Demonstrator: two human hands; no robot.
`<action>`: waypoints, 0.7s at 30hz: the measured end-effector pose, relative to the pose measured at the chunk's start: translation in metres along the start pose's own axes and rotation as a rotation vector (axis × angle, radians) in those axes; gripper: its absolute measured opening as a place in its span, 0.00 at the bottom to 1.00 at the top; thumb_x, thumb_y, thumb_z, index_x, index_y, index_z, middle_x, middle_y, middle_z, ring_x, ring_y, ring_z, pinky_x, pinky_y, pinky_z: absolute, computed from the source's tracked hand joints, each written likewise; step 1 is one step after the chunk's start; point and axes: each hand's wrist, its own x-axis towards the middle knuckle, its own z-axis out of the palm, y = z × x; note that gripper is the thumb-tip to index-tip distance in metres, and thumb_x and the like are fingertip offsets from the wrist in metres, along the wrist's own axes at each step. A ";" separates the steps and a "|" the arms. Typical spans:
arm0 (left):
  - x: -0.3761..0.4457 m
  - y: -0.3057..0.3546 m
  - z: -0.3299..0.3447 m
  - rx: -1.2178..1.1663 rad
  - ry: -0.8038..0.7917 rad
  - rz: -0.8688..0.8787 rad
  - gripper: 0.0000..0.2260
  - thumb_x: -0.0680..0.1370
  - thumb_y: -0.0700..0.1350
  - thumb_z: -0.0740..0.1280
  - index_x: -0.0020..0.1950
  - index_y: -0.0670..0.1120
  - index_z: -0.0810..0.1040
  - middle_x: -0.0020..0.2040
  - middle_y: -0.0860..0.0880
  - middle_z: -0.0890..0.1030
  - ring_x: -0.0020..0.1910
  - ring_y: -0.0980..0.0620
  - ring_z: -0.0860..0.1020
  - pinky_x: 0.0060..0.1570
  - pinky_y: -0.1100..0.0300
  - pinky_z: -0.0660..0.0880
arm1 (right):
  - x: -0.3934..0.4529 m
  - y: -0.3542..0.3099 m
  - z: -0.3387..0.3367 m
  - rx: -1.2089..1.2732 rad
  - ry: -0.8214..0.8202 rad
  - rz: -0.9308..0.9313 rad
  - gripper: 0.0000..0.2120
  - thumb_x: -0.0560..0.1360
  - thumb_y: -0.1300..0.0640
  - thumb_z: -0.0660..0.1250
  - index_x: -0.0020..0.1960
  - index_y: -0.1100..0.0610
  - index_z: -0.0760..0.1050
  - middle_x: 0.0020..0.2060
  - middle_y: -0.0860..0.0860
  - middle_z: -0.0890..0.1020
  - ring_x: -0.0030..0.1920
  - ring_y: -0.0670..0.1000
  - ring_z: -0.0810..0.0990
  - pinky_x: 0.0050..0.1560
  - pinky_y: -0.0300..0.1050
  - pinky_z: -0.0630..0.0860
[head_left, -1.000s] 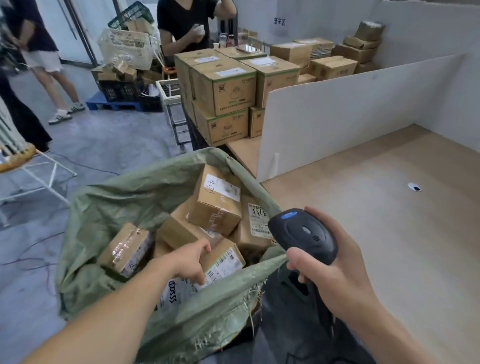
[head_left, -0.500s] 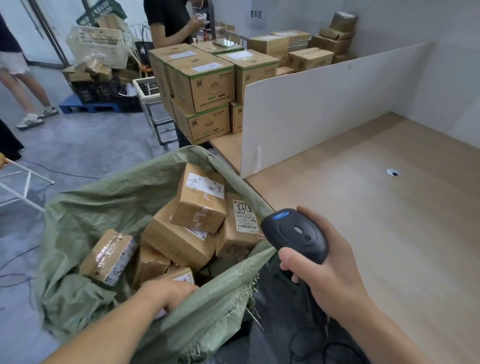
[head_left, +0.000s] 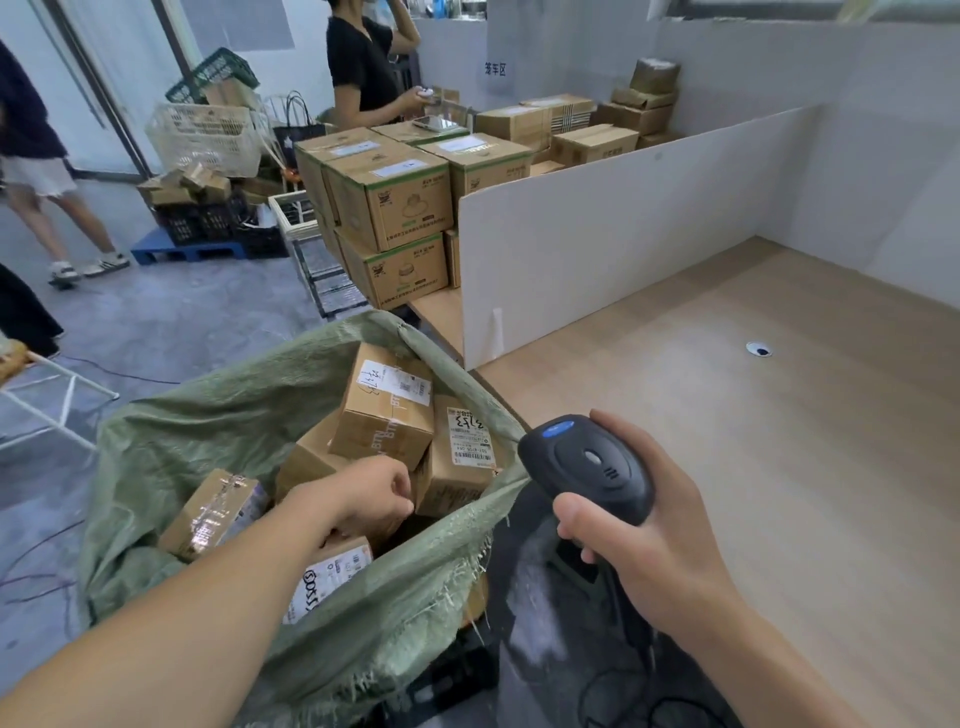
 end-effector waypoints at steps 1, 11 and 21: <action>-0.003 0.014 -0.002 0.011 0.051 0.019 0.08 0.77 0.51 0.72 0.54 0.54 0.77 0.59 0.52 0.80 0.55 0.53 0.78 0.57 0.54 0.77 | -0.005 -0.001 -0.008 0.006 0.008 -0.010 0.35 0.59 0.45 0.79 0.65 0.39 0.75 0.50 0.49 0.86 0.44 0.51 0.87 0.41 0.41 0.79; -0.055 0.206 0.027 0.008 0.366 0.277 0.27 0.78 0.59 0.69 0.74 0.50 0.71 0.72 0.52 0.74 0.70 0.50 0.73 0.68 0.51 0.70 | -0.099 -0.023 -0.140 0.002 0.148 -0.053 0.34 0.59 0.48 0.79 0.64 0.41 0.74 0.52 0.42 0.86 0.45 0.48 0.87 0.39 0.35 0.79; -0.086 0.441 0.120 0.111 0.329 0.582 0.28 0.80 0.62 0.65 0.76 0.49 0.70 0.76 0.52 0.70 0.74 0.51 0.69 0.71 0.55 0.66 | -0.228 -0.036 -0.315 -0.044 0.502 -0.038 0.37 0.54 0.44 0.78 0.63 0.38 0.75 0.51 0.46 0.86 0.43 0.48 0.86 0.37 0.35 0.77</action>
